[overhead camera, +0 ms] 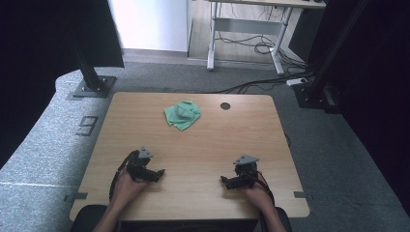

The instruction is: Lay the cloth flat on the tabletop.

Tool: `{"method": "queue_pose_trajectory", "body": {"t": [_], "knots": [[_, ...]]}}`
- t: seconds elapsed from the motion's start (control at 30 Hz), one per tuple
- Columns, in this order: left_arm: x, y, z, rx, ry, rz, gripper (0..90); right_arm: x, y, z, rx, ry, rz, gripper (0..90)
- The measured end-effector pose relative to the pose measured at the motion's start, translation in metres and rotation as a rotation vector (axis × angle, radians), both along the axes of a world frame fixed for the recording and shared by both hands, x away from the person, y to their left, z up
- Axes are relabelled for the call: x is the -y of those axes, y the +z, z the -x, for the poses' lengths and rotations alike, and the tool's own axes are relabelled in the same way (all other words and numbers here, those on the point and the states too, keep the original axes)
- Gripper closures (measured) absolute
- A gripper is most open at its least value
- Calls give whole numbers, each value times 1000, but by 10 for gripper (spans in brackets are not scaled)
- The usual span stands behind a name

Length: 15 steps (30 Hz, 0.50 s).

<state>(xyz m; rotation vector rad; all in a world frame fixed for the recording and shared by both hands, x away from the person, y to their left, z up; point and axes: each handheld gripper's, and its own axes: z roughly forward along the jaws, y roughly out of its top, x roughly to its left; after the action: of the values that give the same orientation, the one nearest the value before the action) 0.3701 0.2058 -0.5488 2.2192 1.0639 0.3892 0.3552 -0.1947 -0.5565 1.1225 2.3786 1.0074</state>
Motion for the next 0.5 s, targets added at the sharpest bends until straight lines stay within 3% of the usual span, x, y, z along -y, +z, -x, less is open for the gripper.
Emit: {"method": "queue_pose_trajectory", "body": {"t": [0.5], "knots": [[1,0,-3,0,-9,0,0,0,0,0,1,0,0,0]]}}
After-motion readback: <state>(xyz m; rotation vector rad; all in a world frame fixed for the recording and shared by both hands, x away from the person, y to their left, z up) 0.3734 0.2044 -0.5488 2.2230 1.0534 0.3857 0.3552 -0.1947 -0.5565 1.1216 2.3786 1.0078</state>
